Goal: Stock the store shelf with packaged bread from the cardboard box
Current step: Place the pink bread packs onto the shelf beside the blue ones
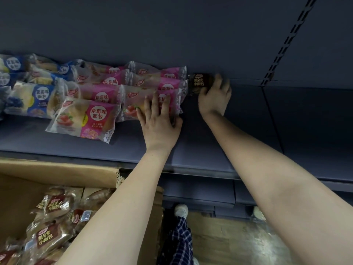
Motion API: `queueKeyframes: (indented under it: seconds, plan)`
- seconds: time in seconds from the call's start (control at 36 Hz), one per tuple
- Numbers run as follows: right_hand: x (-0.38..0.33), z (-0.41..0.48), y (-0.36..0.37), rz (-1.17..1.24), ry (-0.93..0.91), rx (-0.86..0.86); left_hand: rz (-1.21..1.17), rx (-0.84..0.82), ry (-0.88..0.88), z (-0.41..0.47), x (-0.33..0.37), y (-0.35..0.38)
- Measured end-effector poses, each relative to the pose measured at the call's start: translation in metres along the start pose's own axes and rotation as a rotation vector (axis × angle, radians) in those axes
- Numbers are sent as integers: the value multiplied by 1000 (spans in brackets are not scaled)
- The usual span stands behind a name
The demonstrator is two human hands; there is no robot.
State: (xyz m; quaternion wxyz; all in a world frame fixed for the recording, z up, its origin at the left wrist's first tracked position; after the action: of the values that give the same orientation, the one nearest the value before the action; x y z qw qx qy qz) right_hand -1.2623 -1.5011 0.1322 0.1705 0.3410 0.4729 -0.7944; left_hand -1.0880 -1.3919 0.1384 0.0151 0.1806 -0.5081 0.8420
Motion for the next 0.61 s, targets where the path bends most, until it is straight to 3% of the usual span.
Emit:
queueKeyframes:
  seconds: [0.17,0.42,0.61]
  plan:
    - [8,7,-1,29,45,60,-12,0,-1,-1,0,0]
    - [10,8,-11,328,76,104,-3,-4,1,-1,2,-1]
    - [17,9,-16,398,141,128,-4,3,0,-1,1,-2]
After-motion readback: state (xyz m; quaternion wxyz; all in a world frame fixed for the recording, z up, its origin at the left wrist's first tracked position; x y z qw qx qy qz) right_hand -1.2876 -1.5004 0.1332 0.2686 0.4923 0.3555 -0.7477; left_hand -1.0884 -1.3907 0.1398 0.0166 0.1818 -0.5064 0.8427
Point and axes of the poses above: each hand's wrist, its own z-axis towards the middle knuckle, its own y-axis out of the palm, x = y × z, the point moved 10 cm from there along z, towards the middle knuckle, and after that the axes turned 9 degrees about x, right-handed, at the moved point
